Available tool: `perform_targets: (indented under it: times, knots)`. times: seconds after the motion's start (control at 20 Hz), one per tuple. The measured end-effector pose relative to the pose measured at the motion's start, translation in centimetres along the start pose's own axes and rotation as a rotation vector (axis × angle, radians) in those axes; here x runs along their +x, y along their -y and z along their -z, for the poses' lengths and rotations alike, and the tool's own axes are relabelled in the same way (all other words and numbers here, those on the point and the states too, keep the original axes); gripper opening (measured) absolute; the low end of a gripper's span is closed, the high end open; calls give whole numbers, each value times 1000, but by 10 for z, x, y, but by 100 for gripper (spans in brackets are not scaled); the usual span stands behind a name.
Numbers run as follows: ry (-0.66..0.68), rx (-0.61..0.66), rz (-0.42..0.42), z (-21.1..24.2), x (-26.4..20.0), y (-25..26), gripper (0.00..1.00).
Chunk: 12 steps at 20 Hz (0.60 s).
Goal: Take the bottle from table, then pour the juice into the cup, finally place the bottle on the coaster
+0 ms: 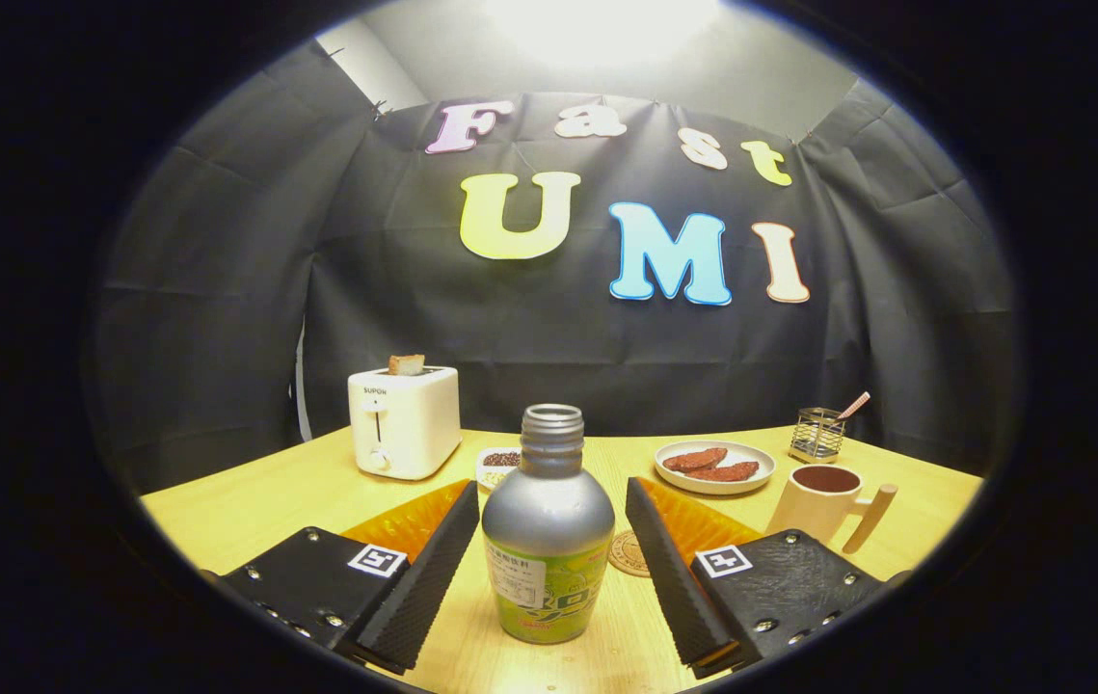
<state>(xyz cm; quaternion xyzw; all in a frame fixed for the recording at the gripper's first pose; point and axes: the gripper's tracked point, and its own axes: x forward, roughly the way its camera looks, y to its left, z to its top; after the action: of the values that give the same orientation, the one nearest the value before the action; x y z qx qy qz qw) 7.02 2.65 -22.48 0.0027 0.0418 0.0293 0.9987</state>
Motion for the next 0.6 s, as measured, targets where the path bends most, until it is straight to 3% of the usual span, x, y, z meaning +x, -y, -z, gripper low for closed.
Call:
perform_targets:
  times: [0.25, 0.6]
  knots:
    - [-38, 19, -27, 22, 10, -8, 91]
    - [-30, 20, 7, 18, 9, 1, 77]
